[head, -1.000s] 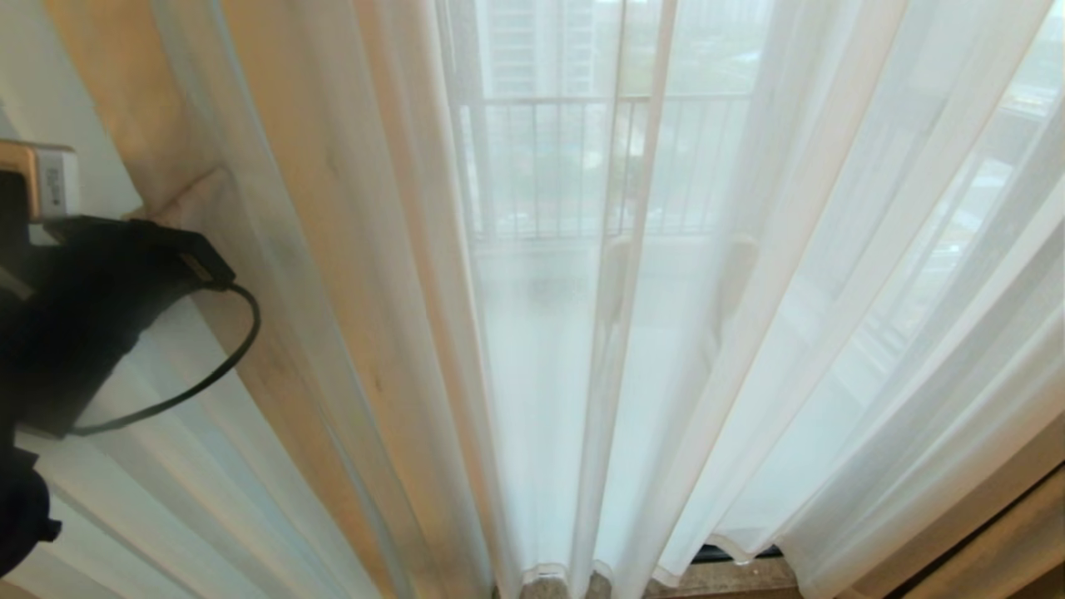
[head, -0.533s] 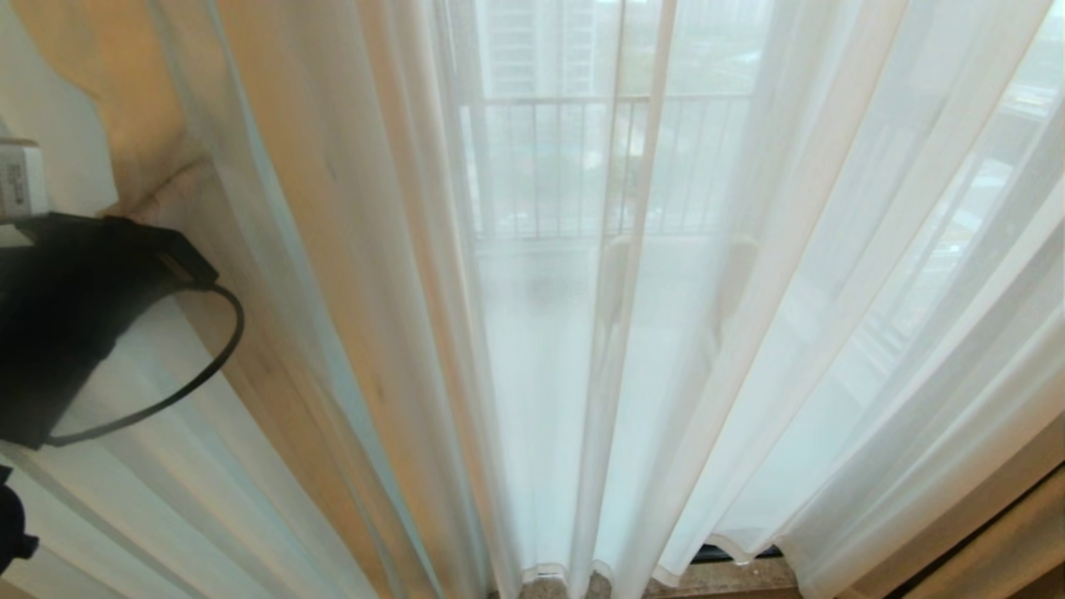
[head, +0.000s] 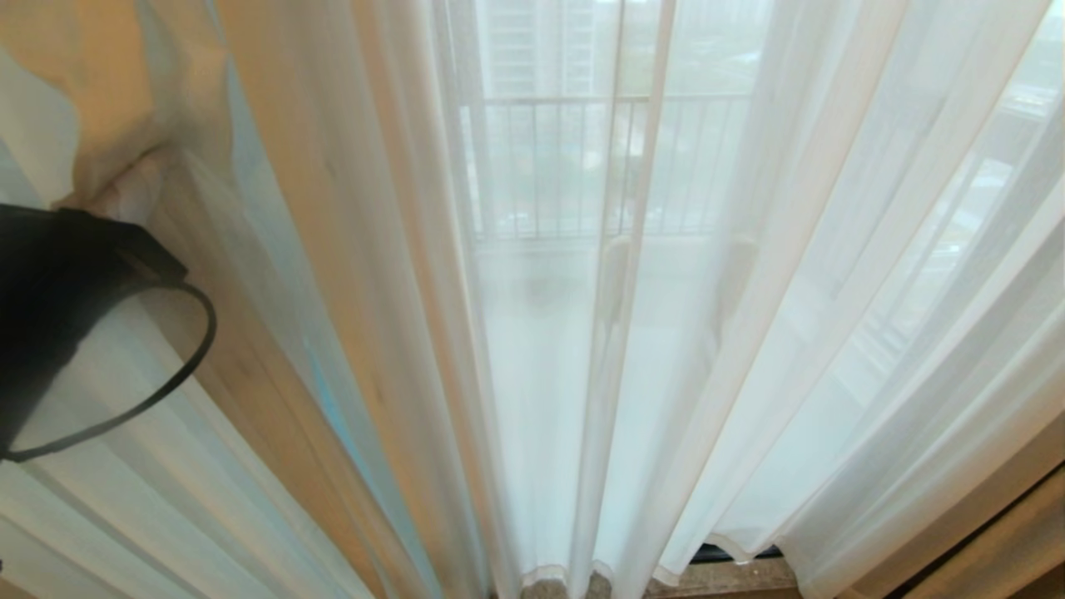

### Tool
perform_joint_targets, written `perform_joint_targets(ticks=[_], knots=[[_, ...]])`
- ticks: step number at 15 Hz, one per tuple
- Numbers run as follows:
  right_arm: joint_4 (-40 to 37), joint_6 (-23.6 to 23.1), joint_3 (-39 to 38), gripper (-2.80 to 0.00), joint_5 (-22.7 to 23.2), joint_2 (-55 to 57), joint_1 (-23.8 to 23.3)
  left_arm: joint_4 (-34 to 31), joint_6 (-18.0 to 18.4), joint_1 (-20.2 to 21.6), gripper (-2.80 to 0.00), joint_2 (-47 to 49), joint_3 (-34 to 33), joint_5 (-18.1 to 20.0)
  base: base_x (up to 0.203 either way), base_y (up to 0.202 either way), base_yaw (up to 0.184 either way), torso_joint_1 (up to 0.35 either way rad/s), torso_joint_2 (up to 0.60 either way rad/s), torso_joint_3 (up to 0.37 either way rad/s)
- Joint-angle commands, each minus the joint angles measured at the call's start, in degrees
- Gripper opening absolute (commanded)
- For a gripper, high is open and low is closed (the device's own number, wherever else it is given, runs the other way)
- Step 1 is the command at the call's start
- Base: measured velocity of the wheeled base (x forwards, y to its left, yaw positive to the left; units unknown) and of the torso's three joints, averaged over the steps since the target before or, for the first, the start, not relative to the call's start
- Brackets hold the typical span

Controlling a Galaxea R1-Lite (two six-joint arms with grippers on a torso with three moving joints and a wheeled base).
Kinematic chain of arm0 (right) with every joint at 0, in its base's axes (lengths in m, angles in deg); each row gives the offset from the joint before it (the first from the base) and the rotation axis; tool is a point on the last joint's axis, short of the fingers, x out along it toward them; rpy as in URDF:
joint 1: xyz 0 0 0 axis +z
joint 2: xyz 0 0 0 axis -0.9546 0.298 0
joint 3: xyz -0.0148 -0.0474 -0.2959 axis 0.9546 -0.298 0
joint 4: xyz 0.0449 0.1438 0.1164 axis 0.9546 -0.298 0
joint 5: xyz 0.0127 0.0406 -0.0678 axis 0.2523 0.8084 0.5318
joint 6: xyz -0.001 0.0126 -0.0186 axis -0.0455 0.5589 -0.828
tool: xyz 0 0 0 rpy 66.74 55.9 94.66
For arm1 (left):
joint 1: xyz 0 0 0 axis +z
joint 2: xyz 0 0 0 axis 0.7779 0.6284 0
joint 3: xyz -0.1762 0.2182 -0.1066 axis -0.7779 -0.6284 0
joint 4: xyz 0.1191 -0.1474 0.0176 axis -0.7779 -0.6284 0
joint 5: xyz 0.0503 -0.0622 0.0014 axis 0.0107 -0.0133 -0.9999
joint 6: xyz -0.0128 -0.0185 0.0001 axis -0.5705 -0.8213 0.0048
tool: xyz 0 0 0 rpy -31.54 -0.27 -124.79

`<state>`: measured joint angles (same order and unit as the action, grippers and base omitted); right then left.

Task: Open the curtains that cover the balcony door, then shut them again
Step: Pull the inner curtains open on both sides

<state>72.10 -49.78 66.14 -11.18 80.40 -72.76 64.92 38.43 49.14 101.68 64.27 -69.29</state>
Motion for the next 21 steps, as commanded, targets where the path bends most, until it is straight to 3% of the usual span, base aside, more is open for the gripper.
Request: perform_joint_targets(ticks=[1, 10, 21], knots=[[0.01, -0.05, 0.00, -2.80, 0.03, 0.07, 0.01, 0.49, 0.03, -0.01, -2.80, -1.24, 0.00, 0.06, 0.000, 0.000, 0.000, 0.000, 0.00, 0.000], [0.01, -0.05, 0.00, -2.80, 0.03, 0.07, 0.01, 0.42, 0.47, 0.26, -2.80, -2.83, 0.00, -1.96, 0.000, 0.000, 0.000, 0.000, 0.00, 0.000], [0.01, -0.05, 0.00, -2.80, 0.03, 0.07, 0.01, 0.27, 0.38, 9.36, -2.80, -7.06, -3.07, -1.88, 0.000, 0.000, 0.000, 0.000, 0.00, 0.000]])
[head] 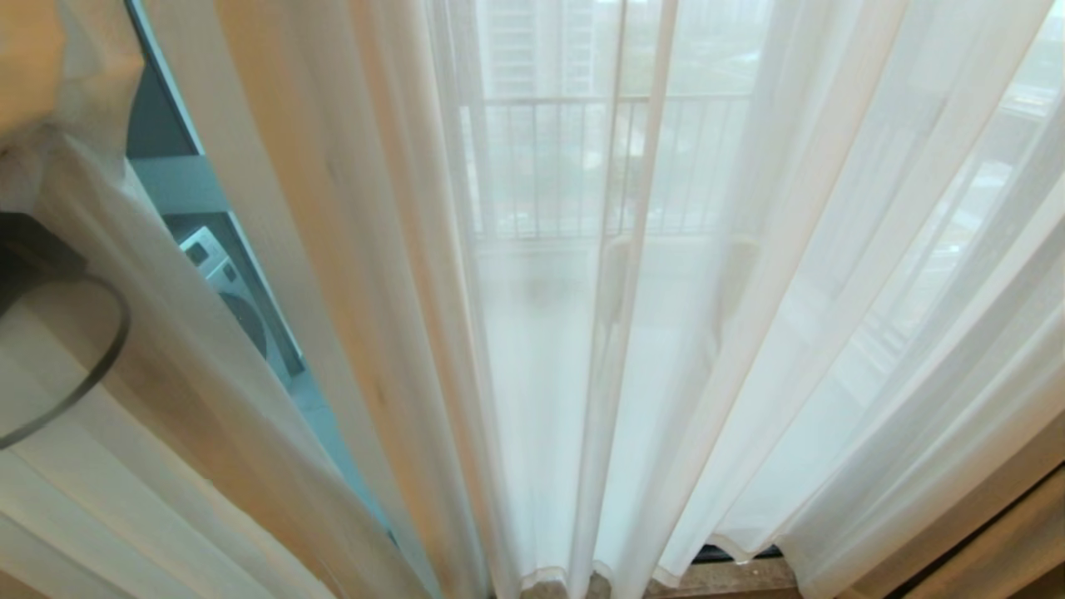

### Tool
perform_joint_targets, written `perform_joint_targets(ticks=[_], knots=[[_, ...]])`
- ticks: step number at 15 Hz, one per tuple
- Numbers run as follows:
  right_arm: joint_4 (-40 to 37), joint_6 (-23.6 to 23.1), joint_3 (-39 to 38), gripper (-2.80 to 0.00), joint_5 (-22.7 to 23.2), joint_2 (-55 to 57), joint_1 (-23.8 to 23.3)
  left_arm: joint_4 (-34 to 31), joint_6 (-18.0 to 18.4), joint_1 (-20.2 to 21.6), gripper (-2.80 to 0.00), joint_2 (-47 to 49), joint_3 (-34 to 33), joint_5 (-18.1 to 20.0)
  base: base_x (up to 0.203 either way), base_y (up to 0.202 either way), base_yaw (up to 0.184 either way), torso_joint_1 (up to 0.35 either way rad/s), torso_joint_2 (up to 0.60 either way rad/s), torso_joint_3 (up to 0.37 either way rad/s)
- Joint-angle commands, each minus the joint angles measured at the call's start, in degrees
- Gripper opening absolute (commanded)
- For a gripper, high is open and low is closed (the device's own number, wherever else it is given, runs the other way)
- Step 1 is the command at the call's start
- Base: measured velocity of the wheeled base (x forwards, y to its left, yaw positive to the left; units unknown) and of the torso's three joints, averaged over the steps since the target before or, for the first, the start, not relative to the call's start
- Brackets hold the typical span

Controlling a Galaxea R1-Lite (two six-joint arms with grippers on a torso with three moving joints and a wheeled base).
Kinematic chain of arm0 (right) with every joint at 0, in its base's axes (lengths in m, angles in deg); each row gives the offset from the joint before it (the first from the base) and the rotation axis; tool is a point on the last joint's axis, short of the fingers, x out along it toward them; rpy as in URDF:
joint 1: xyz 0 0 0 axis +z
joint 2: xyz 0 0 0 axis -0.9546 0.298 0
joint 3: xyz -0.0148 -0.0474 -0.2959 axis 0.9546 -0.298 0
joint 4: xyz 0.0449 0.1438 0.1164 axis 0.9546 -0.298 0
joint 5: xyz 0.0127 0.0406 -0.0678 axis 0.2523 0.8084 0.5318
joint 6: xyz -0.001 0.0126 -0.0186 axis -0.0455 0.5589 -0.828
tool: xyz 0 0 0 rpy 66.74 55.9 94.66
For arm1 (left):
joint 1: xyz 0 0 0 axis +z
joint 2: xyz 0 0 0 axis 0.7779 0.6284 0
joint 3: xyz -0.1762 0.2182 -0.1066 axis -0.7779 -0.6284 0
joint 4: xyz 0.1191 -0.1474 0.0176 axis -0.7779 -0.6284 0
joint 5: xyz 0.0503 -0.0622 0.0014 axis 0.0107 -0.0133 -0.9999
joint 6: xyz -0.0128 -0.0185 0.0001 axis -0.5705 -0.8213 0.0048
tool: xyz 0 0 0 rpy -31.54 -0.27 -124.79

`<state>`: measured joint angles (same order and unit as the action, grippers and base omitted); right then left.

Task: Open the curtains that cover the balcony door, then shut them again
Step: Pull the inner curtains open on both sides

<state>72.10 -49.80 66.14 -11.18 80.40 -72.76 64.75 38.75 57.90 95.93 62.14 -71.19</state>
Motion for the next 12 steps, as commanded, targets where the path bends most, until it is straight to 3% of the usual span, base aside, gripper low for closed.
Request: perform_joint_targets(ticks=[1, 12], knots=[[0.01, -0.03, 0.00, -2.80, 0.03, 0.07, -0.08, 0.42, 0.05, 0.64, -2.80, -1.89, -1.71, 0.02, 0.000, 0.000, 0.000, 0.000, 0.00, 0.000], [0.01, -0.03, 0.00, -2.80, 0.03, 0.51, 0.01, -0.01, 0.05, 0.46, -2.80, -4.36, -4.66, 0.11, 0.000, 0.000, 0.000, 0.000, 0.00, 0.000]])
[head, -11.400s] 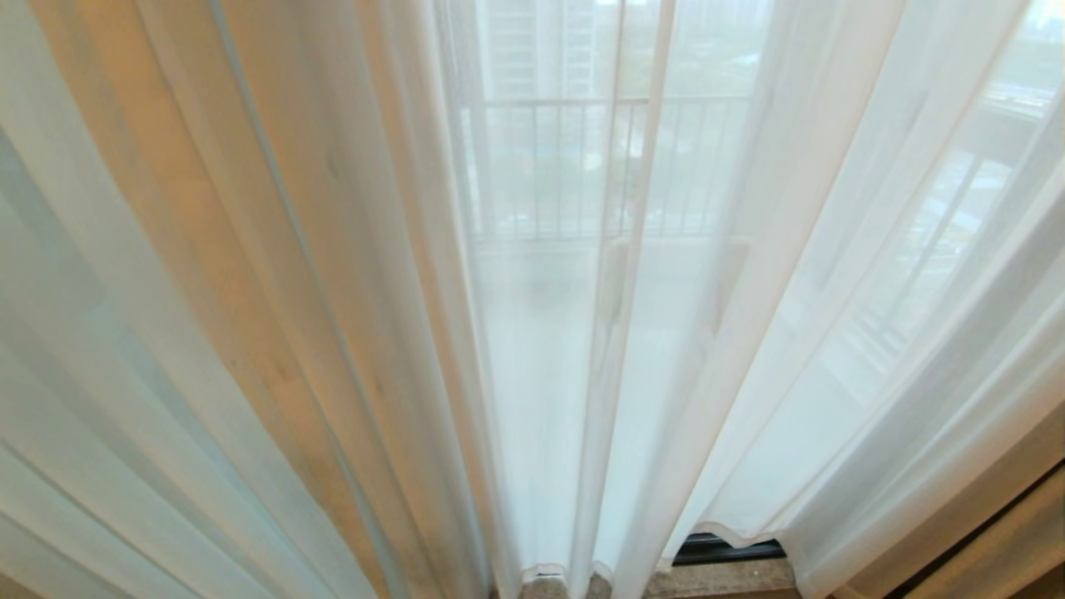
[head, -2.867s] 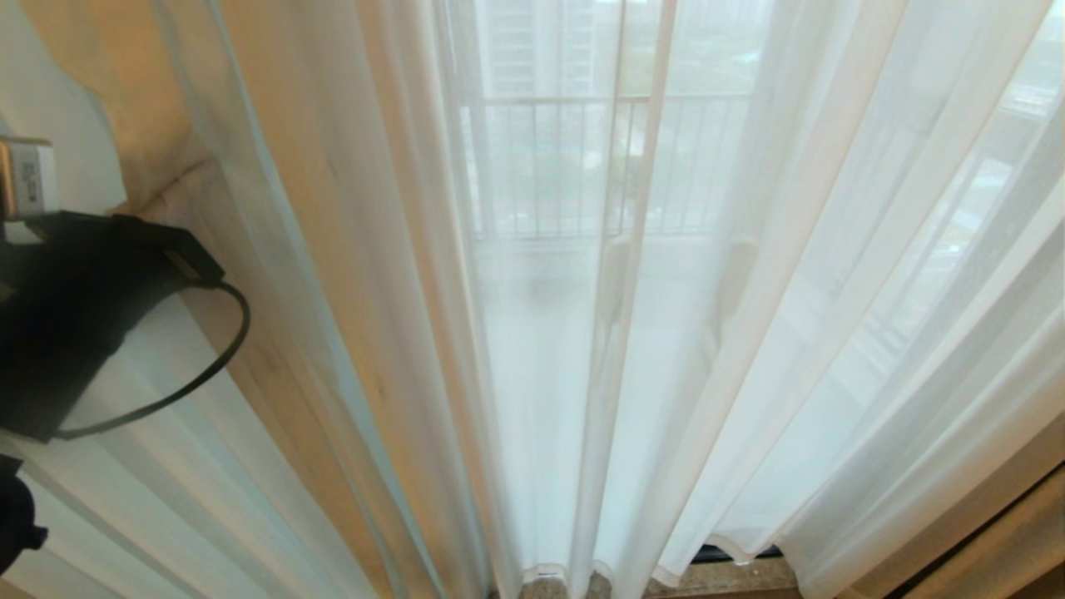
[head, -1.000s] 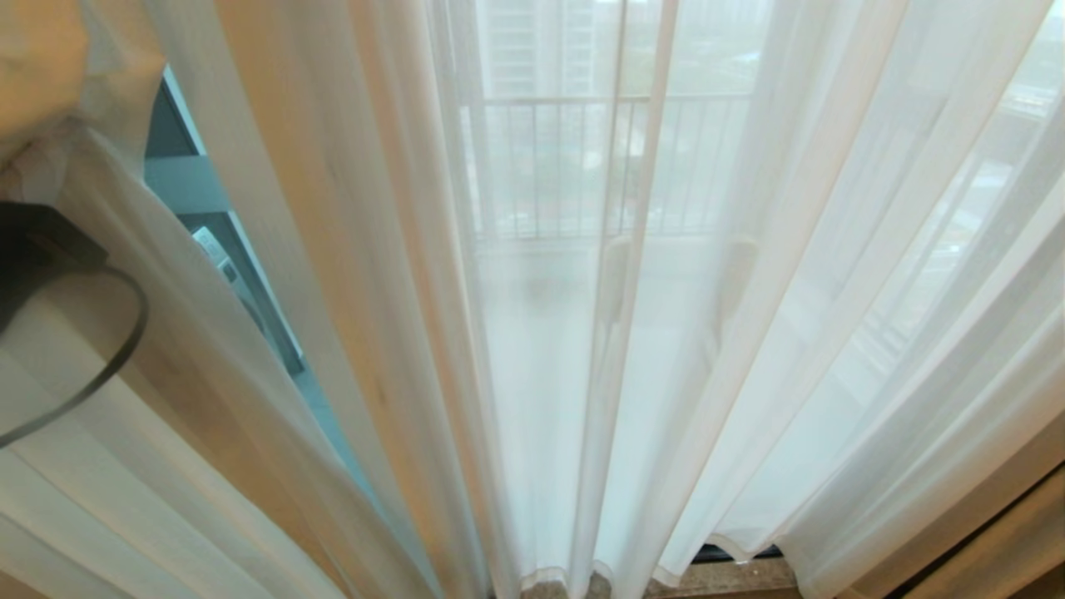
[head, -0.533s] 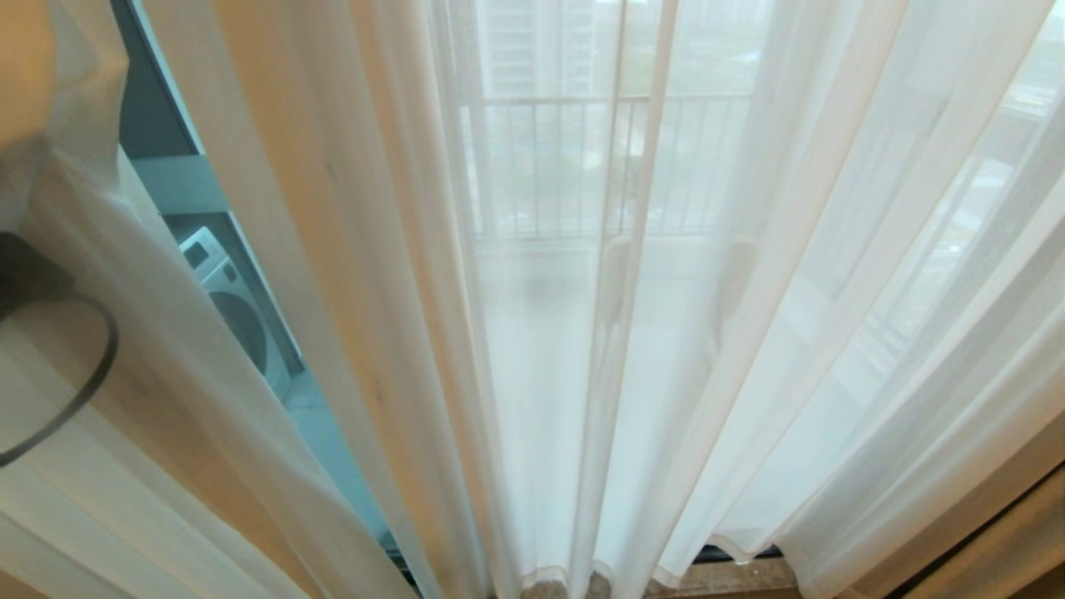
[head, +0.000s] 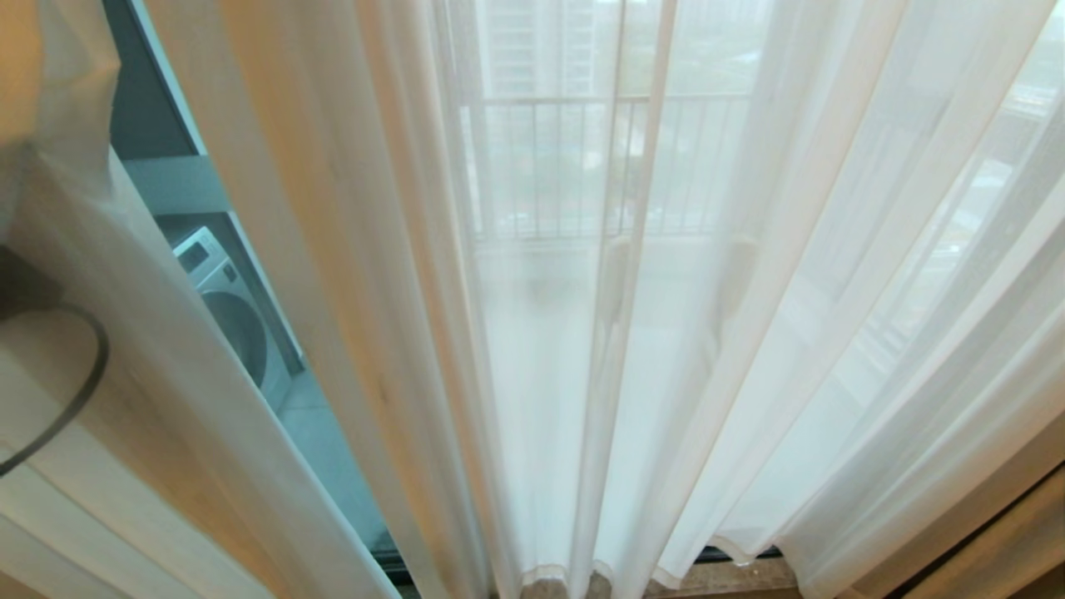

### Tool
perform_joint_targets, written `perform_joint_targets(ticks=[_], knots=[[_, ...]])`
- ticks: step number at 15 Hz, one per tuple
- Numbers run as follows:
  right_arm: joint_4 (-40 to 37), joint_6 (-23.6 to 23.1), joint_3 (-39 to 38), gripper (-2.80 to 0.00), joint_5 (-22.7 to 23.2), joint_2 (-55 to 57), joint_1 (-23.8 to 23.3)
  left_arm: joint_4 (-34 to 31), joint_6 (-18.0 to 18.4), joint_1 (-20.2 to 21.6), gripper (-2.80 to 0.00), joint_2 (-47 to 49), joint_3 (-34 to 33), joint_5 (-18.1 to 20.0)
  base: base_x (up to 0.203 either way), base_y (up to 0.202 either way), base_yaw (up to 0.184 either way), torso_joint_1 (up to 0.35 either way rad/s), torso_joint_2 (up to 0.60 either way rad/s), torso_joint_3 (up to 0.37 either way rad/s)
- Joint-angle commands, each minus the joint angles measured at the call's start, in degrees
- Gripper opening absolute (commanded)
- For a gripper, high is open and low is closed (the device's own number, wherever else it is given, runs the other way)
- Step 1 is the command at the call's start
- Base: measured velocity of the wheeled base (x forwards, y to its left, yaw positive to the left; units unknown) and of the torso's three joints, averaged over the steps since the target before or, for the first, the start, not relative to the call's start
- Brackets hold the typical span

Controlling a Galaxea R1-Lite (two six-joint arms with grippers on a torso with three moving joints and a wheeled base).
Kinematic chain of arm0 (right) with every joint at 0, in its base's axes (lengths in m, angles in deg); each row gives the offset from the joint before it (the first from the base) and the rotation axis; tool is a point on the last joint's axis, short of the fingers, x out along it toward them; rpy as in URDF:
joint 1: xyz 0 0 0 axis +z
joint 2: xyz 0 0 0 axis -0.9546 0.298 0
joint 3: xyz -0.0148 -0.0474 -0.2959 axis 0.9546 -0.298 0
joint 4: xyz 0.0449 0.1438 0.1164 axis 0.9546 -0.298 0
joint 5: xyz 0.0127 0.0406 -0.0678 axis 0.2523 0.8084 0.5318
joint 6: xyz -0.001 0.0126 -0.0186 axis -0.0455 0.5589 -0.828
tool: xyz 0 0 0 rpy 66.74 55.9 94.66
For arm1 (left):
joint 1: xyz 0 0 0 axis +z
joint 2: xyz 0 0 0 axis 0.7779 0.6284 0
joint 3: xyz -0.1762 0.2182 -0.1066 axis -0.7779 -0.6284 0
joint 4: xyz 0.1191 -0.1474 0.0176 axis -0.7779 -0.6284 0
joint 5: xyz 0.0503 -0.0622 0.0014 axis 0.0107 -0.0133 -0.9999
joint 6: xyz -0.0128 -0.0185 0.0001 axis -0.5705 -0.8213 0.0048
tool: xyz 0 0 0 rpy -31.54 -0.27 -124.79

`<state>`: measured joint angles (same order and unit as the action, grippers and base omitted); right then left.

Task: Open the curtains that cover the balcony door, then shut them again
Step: Pull the inner curtains open on both sides

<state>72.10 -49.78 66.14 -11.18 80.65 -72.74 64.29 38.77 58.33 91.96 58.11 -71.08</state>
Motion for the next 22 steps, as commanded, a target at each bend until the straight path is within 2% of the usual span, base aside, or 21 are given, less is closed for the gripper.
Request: perform_joint_targets(ticks=[1, 22], knots=[[0.01, -0.05, 0.00, -2.80, 0.03, 0.26, -0.01, 0.44, 0.03, 0.00, -2.80, -0.89, -1.20, 0.00, 0.000, 0.000, 0.000, 0.000, 0.00, 0.000], [0.01, -0.05, 0.00, -2.80, 0.03, 0.17, -0.06, 0.35, -0.32, -0.06, -2.80, -1.54, -3.25, 0.18, 0.000, 0.000, 0.000, 0.000, 0.00, 0.000]])
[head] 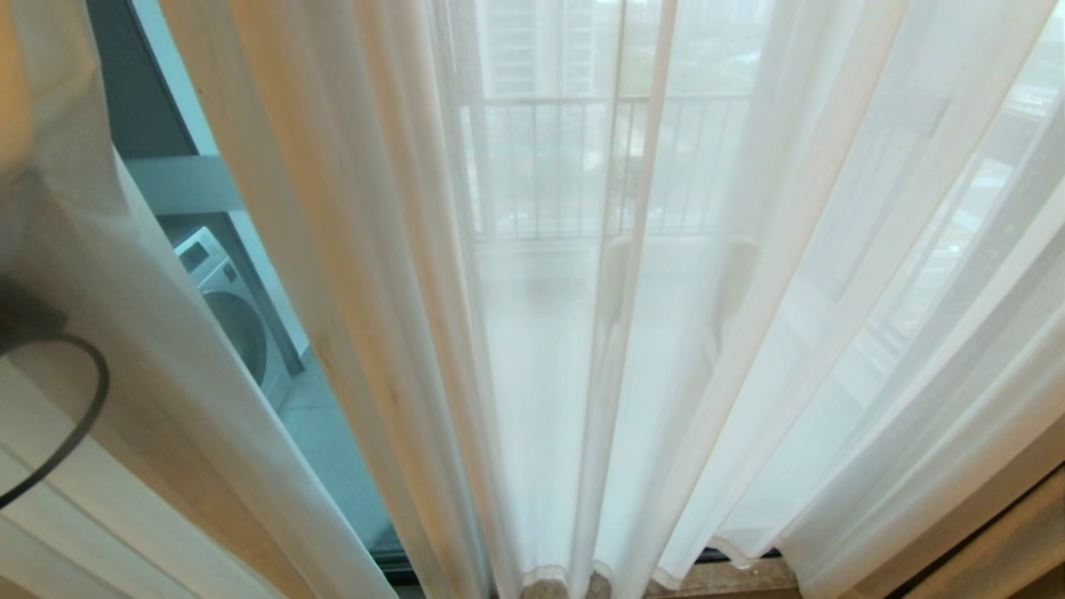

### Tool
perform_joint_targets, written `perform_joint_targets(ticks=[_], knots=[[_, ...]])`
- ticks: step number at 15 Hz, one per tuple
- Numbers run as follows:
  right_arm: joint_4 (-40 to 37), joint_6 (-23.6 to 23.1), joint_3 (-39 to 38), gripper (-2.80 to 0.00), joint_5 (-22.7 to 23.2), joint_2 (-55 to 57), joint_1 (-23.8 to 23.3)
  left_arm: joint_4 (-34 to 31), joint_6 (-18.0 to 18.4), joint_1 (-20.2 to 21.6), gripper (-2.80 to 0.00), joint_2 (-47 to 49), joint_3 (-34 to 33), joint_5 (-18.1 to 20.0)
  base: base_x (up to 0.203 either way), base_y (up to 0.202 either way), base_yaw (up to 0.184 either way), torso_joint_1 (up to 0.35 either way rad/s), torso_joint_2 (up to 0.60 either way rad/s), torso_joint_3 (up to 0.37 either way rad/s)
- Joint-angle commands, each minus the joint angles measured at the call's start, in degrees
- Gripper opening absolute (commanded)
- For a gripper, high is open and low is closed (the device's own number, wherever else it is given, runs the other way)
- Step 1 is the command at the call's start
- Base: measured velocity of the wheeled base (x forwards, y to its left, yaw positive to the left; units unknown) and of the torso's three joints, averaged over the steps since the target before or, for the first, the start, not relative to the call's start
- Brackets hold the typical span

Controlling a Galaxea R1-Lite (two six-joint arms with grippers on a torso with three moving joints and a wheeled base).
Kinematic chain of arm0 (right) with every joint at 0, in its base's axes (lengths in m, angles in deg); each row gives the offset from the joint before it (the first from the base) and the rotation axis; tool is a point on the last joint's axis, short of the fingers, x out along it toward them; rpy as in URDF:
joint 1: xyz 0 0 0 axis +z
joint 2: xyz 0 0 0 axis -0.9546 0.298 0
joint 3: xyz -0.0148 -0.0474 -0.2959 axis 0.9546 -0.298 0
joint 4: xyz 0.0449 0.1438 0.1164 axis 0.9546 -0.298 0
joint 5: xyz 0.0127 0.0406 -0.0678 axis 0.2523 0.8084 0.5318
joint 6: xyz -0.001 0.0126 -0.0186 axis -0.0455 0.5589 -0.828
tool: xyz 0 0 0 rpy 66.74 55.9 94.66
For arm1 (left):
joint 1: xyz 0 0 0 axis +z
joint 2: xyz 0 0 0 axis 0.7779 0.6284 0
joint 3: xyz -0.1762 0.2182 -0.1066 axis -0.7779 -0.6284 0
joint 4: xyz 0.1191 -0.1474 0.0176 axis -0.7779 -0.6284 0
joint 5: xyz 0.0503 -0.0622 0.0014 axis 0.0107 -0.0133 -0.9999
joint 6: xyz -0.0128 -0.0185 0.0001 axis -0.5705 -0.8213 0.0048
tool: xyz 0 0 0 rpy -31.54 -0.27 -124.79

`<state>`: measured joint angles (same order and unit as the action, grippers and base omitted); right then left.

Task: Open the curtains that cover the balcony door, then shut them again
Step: Pull the inner curtains open on both sides

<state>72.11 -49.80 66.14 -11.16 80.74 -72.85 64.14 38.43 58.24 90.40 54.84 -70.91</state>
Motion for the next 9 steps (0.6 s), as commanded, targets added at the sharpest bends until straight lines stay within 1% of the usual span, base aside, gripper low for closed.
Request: perform_joint_targets(ticks=[1, 9], knots=[[0.00, -0.03, 0.00, -2.80, 0.01, 0.08, 0.01, 0.49, 0.12, 0.04, -2.80, 0.01, 0.01, 0.10, 0.000, 0.000, 0.000, 0.000, 0.00, 0.000], [0.00, -0.03, 0.00, -2.80, 0.01, 0.08, 0.01, 0.49, 0.03, 0.04, -2.80, 0.10, 0.01, 0.28, 0.000, 0.000, 0.000, 0.000, 0.00, 0.000]])
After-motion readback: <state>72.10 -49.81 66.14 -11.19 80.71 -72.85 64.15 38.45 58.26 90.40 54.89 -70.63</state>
